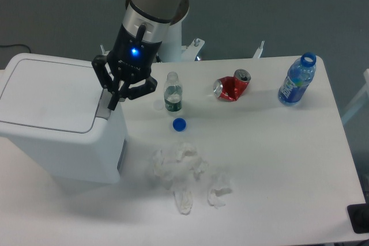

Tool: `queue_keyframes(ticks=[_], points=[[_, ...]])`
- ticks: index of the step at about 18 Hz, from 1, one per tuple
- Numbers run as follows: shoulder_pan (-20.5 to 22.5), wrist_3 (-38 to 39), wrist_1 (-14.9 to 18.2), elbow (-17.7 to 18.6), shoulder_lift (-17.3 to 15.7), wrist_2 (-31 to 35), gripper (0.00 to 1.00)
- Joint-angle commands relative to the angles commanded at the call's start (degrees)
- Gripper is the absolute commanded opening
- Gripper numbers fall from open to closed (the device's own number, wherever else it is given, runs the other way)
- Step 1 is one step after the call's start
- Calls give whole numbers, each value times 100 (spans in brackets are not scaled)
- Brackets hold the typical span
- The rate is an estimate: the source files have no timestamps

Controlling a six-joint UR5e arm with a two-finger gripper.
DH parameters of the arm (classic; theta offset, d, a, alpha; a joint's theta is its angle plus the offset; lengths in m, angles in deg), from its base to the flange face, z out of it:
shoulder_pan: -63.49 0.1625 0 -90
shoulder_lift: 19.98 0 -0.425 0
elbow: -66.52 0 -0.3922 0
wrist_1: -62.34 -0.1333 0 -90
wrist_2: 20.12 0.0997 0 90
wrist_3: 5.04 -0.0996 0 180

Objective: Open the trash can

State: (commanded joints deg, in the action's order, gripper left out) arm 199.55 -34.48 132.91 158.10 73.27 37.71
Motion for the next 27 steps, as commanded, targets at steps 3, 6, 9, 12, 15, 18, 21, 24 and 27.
queue_keyframes(ticks=[3,6,9,12,15,18,21,24,27], points=[[-9,-9,0,9,17,9,0],[-9,0,9,9,26,9,0],[-9,-9,0,9,44,17,0],[-18,-9,0,9,70,26,0],[-18,-17,0,9,70,26,0],[-9,-17,0,9,70,26,0],[0,-26,0,0,70,18,0],[35,-44,-9,-105,62,9,30],[70,-61,-17,-290,114,9,64]])
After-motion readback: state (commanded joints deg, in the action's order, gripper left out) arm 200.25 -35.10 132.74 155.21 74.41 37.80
